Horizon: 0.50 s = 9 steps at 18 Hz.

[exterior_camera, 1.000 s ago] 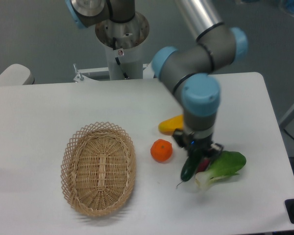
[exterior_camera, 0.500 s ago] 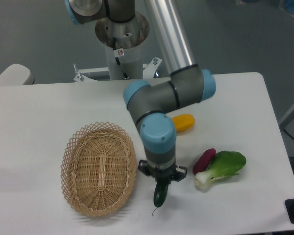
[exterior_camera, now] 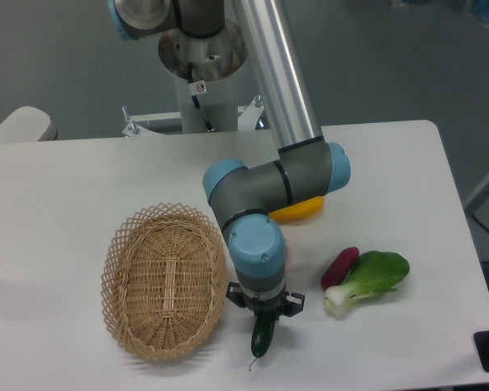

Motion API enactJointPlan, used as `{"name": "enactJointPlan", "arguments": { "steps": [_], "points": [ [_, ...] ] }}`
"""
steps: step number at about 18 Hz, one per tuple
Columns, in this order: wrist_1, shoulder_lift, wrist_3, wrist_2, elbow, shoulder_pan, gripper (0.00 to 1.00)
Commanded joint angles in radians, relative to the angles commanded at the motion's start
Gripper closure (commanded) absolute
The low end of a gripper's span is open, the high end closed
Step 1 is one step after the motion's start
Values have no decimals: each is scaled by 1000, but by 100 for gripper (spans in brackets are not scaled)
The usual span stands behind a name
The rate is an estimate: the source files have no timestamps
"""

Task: Place the cucumber on the table
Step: 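Lower the cucumber onto the table beside the basket, then open the gripper, release the cucumber and move back toward the bok choy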

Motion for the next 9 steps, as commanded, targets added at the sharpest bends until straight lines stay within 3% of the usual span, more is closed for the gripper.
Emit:
{"name": "enactJointPlan", "arguments": {
  "steps": [3, 5, 9],
  "points": [
    [2, 3, 24, 0, 12, 2, 13],
    [-2, 9, 46, 0, 28, 5, 1],
    [-11, 26, 109, 14, 83, 29, 0]
  ]
}}
